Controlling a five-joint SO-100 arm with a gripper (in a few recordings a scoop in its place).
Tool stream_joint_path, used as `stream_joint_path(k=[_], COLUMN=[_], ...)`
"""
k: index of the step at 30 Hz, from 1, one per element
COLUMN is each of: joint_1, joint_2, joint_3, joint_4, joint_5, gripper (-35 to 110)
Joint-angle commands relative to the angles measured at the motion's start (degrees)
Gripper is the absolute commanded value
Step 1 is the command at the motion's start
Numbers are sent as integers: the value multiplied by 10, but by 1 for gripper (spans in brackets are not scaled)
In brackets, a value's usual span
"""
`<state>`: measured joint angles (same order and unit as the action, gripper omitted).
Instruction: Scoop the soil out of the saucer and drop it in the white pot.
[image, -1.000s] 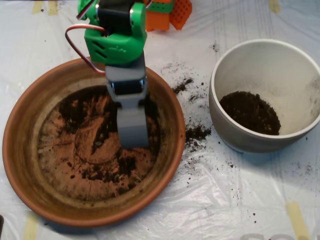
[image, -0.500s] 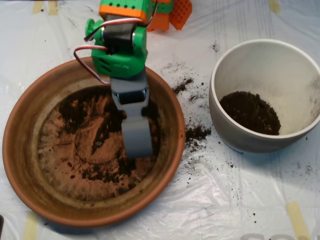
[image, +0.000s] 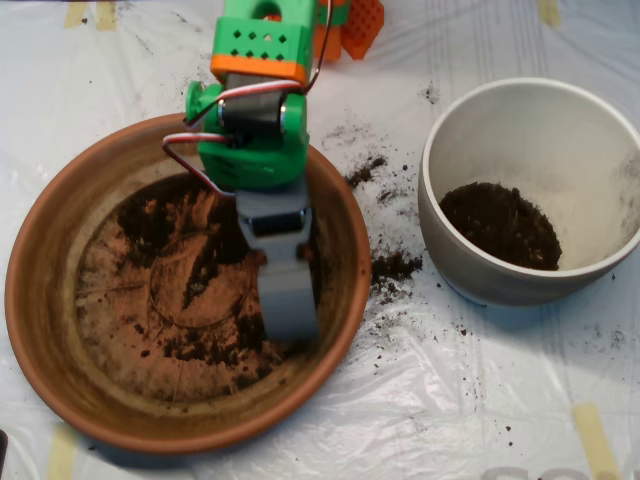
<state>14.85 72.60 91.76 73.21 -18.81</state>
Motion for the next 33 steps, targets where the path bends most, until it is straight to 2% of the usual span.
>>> stream_joint_path(k=[1,10,22,33], joint_1=[29,69,63,70], joint_2=[-15,-40,-140,1], joint_3=[-92,-95,-232,-25], joint_4=[30,24,114,22], joint_5=[4,-1,4,-35], gripper=[55,51,46,42])
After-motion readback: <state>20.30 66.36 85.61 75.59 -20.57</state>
